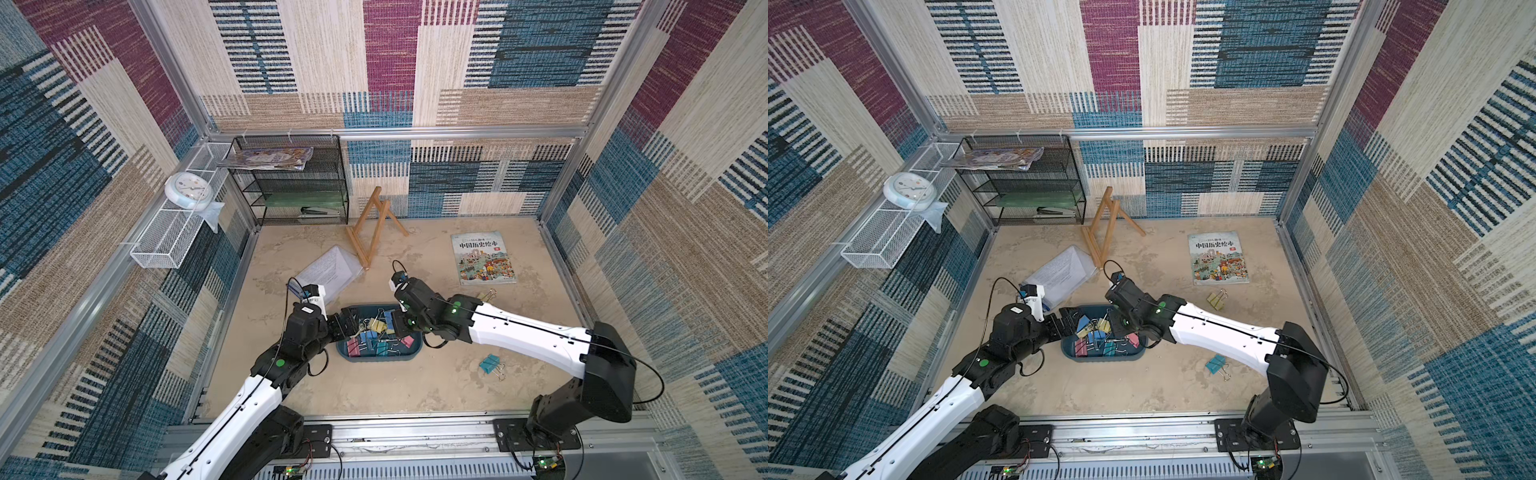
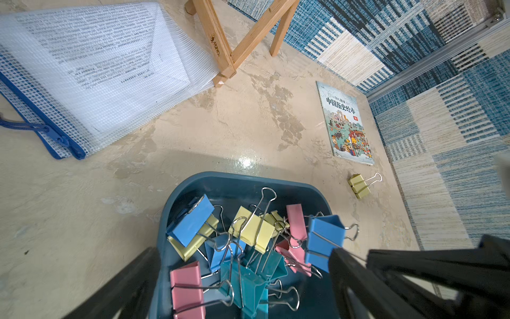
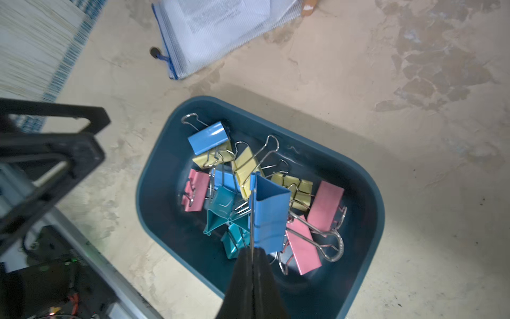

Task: Put the binder clips in the storage box
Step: Place the binder clip in the storage box.

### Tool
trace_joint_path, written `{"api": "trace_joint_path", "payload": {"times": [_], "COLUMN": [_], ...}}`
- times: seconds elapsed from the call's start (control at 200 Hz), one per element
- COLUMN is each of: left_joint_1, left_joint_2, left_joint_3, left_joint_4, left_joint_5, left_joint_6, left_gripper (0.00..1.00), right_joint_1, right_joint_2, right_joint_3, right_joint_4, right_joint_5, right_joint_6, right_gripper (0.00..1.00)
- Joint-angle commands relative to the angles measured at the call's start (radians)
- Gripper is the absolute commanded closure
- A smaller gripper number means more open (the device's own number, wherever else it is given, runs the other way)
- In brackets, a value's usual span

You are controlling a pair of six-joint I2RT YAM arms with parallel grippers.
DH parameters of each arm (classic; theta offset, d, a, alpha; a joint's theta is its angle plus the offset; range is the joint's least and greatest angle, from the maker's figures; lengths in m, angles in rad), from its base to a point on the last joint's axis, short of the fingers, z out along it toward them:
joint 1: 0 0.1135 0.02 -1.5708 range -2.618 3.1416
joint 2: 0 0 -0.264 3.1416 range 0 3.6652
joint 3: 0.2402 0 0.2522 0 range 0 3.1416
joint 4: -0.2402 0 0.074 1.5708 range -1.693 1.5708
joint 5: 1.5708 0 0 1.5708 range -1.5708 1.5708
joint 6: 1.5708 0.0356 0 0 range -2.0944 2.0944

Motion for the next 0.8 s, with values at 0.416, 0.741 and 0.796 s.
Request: {"api": "trace_joint_path", "payload": {"times": [0.416,0.741,0.796], "left_joint_1": [0.001,0.001,0.000], "left_joint_2": [-0.008,-0.016,-0.018], "left_joint_3": [0.007,0.002,0.002], "left_joint_4": [-0.001,-0.002,-0.003], "left_joint_5": [-0.011,-0.014,-0.014], "left_joint_6": [0.023,0.022,0.023], "left_gripper": [0.01,0.01,0.01], "right_joint_1": [0.074,0.077,0.077], "right_joint_2": [0.293,0.159,0.116], "right_joint_3": [0.171,0.129,0.116], "right_joint_4": [-0.169,-0.072,-0.053], "right_joint_5": [0.215,0.113,0.113], "right_joint_6": [-0.073,-0.058,-0.062], "right_gripper": [0.99,0.68,0.65]}}
